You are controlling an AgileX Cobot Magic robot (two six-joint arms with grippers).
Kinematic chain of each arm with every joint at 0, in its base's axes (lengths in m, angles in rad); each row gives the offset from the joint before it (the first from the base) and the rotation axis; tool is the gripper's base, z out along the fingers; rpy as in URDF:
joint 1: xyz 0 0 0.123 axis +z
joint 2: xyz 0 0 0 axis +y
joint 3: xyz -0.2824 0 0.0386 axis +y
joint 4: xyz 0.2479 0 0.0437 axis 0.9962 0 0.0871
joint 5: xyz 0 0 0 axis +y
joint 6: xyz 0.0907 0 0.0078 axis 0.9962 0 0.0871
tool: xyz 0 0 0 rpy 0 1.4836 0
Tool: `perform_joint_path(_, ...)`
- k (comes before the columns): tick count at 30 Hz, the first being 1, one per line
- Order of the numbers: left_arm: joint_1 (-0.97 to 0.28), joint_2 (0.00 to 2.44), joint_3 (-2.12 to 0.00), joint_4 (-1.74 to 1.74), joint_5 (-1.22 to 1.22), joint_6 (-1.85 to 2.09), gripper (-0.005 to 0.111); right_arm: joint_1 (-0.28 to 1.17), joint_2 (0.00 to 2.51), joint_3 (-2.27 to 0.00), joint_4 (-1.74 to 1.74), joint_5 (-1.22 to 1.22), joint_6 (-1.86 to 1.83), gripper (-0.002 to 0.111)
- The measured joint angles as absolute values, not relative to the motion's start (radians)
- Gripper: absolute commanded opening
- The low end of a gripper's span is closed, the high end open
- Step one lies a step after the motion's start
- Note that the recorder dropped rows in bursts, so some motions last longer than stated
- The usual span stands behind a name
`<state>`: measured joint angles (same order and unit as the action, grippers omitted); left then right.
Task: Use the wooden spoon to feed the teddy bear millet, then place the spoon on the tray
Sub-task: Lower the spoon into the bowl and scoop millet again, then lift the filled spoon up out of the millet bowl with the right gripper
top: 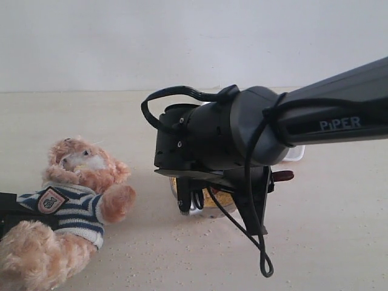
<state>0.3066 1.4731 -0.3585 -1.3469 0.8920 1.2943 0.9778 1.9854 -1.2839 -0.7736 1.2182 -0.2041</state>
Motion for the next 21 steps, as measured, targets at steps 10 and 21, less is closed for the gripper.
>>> perform_joint_path(10, 0.307, 1.473, -0.359, -1.347, 0.892, 1.294, 0.005, 0.943, 1.985, -1.284, -0.7, 1.216, -0.18, 0.0)
perform_joint_path(21, 0.307, 1.473, -0.359, -1.347, 0.892, 1.294, 0.005, 0.934, 1.984, -1.335, -0.658, 1.218, -0.185, 0.0)
